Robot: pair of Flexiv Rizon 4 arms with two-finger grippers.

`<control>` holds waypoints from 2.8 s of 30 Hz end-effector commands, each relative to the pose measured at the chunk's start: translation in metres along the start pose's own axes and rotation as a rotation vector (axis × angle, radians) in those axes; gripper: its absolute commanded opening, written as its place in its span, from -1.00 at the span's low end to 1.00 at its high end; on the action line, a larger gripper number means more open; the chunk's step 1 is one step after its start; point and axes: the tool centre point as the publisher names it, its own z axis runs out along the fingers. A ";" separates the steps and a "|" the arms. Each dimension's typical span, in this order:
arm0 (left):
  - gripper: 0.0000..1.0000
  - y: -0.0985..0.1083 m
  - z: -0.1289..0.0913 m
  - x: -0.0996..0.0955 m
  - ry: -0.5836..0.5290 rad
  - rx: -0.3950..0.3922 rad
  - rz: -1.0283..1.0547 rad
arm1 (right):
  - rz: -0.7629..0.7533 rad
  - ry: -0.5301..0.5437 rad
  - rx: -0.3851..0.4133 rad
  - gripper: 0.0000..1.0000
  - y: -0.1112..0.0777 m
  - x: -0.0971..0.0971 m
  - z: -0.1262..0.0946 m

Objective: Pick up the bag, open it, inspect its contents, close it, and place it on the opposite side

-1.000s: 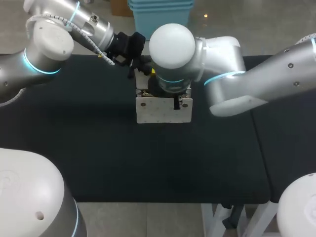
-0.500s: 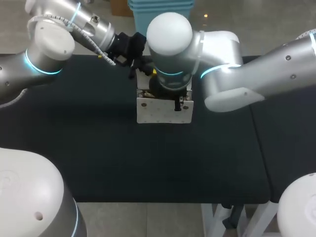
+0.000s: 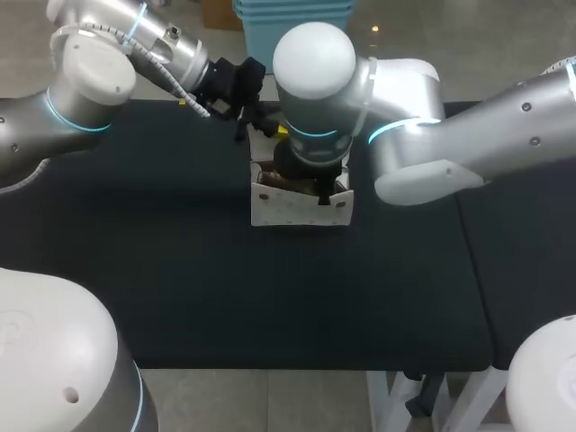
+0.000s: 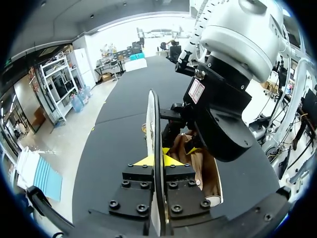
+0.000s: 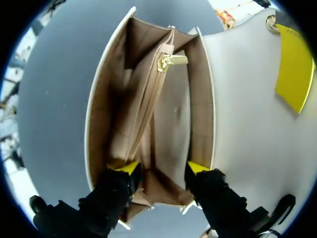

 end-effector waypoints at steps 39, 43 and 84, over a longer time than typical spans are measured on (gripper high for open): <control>-1.00 0.002 0.001 0.000 0.014 0.007 0.008 | 0.034 -0.061 -0.013 0.07 -0.003 -0.010 -0.012; -1.00 0.002 0.001 0.000 0.014 0.007 0.008 | 0.042 -0.090 -0.015 -0.45 -0.004 -0.016 -0.021; -1.00 0.042 0.035 -0.033 0.057 -0.031 -0.135 | 0.087 -0.424 -0.055 -1.00 -0.019 0.008 -0.136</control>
